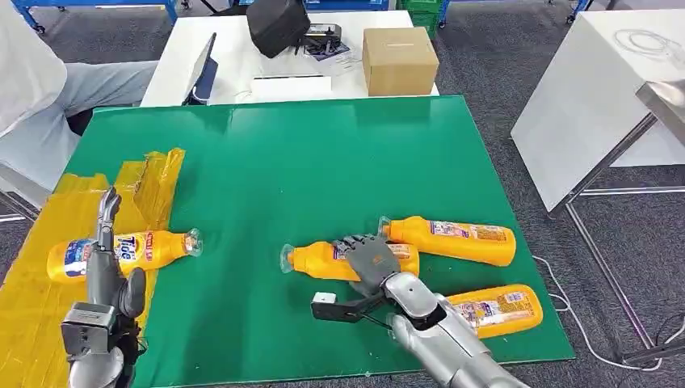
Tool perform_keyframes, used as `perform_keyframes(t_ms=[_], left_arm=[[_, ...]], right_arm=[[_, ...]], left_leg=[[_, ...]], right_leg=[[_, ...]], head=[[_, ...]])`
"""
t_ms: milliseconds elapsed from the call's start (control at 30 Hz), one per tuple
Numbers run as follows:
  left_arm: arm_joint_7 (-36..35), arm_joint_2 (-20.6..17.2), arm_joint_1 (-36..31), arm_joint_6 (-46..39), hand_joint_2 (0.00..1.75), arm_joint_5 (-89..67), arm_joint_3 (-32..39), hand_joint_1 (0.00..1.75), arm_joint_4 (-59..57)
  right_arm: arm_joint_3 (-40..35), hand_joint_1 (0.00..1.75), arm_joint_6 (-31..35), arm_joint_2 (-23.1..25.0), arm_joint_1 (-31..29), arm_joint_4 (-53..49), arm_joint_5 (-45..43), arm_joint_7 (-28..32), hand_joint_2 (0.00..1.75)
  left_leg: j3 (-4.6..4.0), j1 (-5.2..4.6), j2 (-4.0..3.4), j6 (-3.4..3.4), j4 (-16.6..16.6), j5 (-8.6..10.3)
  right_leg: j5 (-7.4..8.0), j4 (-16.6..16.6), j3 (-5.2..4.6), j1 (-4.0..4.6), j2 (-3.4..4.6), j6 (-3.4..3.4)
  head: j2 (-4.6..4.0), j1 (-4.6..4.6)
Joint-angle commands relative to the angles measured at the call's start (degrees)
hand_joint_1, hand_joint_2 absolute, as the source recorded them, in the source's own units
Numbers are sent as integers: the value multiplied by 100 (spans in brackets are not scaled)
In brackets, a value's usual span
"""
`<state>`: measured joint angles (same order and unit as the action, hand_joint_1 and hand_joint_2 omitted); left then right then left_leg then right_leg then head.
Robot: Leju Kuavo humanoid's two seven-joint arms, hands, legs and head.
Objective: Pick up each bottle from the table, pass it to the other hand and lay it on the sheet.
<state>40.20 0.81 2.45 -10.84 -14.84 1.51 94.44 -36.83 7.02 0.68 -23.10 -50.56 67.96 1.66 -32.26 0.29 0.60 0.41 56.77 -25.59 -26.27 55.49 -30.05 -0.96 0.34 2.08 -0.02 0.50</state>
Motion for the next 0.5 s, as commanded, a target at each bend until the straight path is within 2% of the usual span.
perform_keyframes(t_ms=[33, 133, 200, 233, 500], left_arm=[[-20, -39, -160, 134, 175, -67, -268, 0, -403], [-27, 346, -129, 636, 175, -182, -67, 0, -436], [-305, 601, -96, 1144, 175, -100, 14, 0, -283], [-335, 650, -96, 1167, 175, -125, 6, 0, -255], [-336, 632, -105, 1168, 175, -126, 41, 0, -281]], right_arm=[[469, 175, 416, 84, 351, -48, -821, 465, 175], [897, 175, 835, 245, 939, -1251, -1303, 581, 175], [1157, 175, 1230, 408, 1291, -2067, -1393, 752, 175], [1162, 175, 1093, 408, 1356, -2303, -1326, 632, 175], [1199, 175, 1092, 398, 1343, -2231, -1330, 632, 175]], left_leg=[[12, 18, 11, -4, -7, 5], [24, 6, 12, -1, -6, 3], [20, 5, 9, -2, -3, 1], [15, 4, 8, -2, 0, -1], [-13, 1, 12, 0, 0, -3]], right_leg=[[5, -23, 28, 21, -25, -18], [1, -13, 28, 7, -19, -8], [-1, -9, 23, 6, -17, -8], [-3, -3, 17, 5, -16, -8], [-2, -2, -4, 2, -8, -5]], head=[[0, 0], [0, -2], [0, 0], [0, -2], [0, 0]])
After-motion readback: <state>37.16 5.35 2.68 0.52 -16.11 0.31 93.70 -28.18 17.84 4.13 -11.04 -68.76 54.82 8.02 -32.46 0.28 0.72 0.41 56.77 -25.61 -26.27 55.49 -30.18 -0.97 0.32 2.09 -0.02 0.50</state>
